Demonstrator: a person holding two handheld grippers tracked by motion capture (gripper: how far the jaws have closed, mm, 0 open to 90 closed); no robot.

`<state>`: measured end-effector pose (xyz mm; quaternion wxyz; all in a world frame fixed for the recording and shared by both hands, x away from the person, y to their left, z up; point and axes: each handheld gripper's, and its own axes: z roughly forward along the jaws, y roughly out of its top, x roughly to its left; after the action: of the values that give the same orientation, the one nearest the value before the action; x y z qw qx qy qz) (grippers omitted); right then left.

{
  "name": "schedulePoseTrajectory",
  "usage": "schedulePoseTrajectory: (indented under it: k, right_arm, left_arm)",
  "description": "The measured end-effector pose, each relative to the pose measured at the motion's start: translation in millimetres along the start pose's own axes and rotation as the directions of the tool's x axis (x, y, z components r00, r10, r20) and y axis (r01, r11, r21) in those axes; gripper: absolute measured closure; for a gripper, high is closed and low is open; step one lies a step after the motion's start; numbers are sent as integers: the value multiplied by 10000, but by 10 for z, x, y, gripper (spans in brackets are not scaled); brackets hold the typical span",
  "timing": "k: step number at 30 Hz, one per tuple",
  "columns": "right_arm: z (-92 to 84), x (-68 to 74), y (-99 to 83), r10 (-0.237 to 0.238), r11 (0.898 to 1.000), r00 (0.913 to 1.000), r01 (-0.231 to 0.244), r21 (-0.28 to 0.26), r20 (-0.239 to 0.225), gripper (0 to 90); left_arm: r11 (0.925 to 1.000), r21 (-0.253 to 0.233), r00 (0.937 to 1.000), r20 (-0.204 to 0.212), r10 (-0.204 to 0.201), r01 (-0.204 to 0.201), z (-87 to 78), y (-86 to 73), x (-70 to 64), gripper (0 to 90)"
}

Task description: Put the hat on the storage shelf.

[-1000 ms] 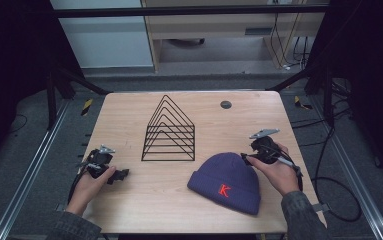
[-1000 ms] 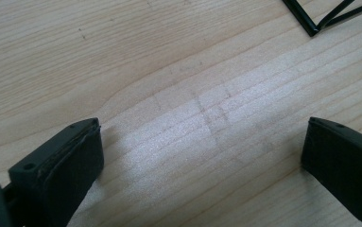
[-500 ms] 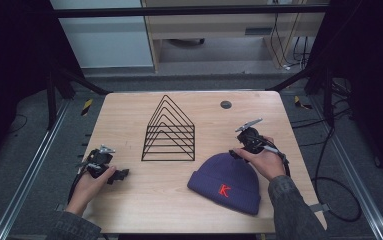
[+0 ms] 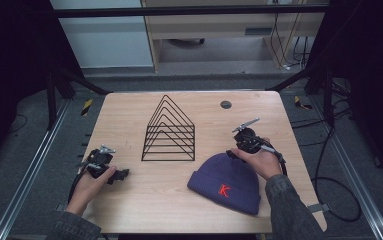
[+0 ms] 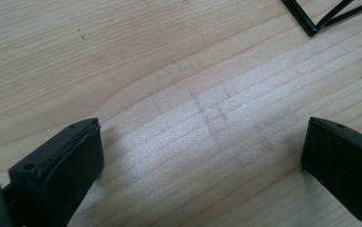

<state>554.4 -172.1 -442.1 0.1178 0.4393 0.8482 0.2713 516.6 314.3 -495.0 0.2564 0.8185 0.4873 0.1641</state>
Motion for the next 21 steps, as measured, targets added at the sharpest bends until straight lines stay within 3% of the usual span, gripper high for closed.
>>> schedulePoseTrajectory:
  k: [8,21]
  right_arm:
    - [19,1,-89,348,9992,9992,-353,-210,-213,444]
    - [129,-48,-246,937,9956,9949,-936,48,-373,426]
  left_arm:
    - [10000,48,10000,29,9,-9,0,4,-3,0]
    - [10000,-8,10000,59,11,-11,9,10,-18,0]
